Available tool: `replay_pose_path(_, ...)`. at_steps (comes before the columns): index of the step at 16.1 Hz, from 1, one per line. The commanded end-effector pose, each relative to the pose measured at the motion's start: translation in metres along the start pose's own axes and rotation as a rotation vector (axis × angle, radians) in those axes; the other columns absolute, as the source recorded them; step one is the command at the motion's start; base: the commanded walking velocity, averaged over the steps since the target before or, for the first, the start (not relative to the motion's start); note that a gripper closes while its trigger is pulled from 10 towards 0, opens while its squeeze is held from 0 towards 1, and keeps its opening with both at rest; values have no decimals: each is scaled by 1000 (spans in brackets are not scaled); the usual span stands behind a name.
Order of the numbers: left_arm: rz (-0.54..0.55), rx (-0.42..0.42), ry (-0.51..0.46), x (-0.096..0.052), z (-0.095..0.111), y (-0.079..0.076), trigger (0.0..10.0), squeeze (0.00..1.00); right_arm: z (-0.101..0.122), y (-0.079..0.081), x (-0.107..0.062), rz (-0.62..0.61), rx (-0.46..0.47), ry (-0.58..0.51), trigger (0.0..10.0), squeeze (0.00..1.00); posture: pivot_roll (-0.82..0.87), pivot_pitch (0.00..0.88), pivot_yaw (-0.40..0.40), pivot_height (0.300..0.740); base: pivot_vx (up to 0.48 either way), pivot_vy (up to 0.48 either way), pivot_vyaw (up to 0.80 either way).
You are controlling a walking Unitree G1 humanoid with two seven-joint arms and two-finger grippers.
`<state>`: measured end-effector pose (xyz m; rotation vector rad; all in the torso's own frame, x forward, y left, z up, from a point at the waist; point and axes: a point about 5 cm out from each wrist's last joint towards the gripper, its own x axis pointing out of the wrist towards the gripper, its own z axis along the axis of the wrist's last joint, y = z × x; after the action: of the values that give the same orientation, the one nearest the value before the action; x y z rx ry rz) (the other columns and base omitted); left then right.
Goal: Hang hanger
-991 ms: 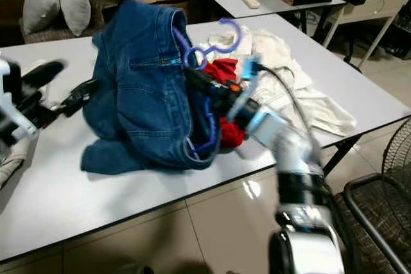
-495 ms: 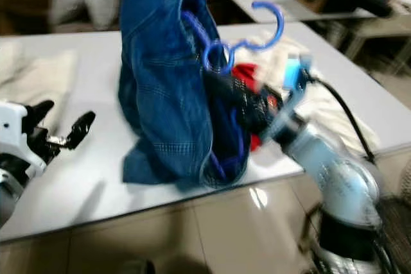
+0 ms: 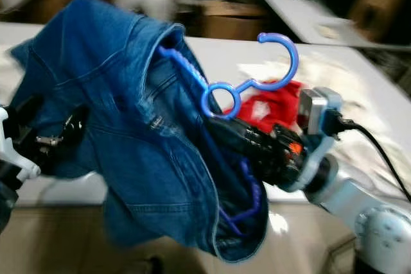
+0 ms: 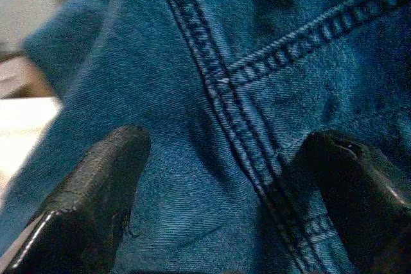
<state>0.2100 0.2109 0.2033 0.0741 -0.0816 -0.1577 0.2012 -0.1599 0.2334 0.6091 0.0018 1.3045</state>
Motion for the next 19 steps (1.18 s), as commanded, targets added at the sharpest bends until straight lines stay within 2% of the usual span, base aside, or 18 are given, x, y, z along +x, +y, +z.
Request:
replay_pose_path(1, -8, 17, -36, -1, 8, -1, 10000, 0, 2, 7, 1, 48, 1, -17, 10000, 0, -76, 0, -15, 740, 0, 0, 800)
replay_pose_path(4, -29, 16, -56, 0, 11, -1, 10000, 0, 0, 9, 1, 46, 8, -14, 10000, 0, -80, 0, -5, 740, 0, 0, 800)
replay_pose_path(6, -100, 20, -34, -1, 10, -6, 10000, 0, -2, 7, 1, 5, -18, 12, 10000, 0, -82, 0, -2, 740, 0, 0, 800)
replay_pose_path(7, -154, 56, -3, -2, 6, -11, 10000, 0, -3, 3, 2, -20, -33, 29, 10000, 0, -85, 0, 2, 740, 0, 0, 800)
replay_pose_path(8, -195, 31, 2, -2, 3, -18, 10000, 0, -3, 1, 6, -22, -51, 34, 10000, 0, -92, 0, 9, 740, 0, 0, 800)
replay_pose_path(11, -209, 23, -11, 1, 4, -18, 10000, 0, -6, -3, 8, -35, -72, 66, 10000, 0, -100, 0, 5, 740, 0, 0, 800)
replay_pose_path(14, -222, 20, -7, 1, 1, -20, 10000, 0, -11, -18, 9, -88, -113, 128, 10000, 0, -95, 0, -6, 740, 0, 0, 800)
replay_pose_path(19, -195, 2, 12, -5, -5, -28, 10000, 0, -24, -51, 26, -224, -233, 262, 10000, 0, -70, 7, -49, 740, 0, 0, 800)
